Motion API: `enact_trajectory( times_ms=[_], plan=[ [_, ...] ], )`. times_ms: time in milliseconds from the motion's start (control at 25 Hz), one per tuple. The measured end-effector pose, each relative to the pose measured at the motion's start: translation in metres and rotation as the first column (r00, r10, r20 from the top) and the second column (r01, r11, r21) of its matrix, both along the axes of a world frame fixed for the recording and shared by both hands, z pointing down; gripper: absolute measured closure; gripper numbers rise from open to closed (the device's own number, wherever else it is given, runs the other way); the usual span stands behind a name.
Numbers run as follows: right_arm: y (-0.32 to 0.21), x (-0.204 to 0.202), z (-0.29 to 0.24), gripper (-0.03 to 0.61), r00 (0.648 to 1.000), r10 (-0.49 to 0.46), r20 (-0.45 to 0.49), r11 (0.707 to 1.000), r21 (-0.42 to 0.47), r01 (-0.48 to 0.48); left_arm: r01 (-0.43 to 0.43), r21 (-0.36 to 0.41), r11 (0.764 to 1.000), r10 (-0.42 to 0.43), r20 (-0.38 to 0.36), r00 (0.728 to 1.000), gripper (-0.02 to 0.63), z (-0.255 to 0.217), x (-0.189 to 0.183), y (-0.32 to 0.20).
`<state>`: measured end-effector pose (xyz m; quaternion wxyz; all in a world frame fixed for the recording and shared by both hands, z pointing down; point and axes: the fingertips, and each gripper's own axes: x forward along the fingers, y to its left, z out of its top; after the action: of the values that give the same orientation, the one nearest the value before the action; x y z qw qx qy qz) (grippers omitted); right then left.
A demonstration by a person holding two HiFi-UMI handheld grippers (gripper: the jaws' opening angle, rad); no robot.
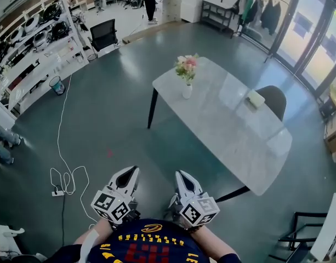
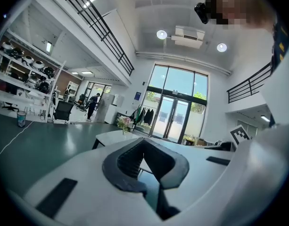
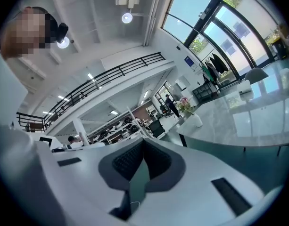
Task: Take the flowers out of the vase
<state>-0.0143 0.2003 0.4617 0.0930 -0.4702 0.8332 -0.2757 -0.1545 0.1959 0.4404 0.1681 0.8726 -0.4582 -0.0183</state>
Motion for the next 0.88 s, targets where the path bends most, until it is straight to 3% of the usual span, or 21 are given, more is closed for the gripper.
enact_trajectory(
  times_ms=[440,880],
  plan=[
    [-0.088,0.090,0.000,0.571,0.999,0.007,0.036,1.000,0.007,-0.008,0.024,-0.011,1.000,-0.024,0.022,0.999,0.611,-0.005,0.083,-0.080],
    [-0.136,0.115,0.012,0.571,0.998,0.018,0.056,1.000,-0.014,-0.018,0.034,-0.035,0.999,-0.034,0.024,0.999,0.611,0.002,0.104,-0.128]
  ],
)
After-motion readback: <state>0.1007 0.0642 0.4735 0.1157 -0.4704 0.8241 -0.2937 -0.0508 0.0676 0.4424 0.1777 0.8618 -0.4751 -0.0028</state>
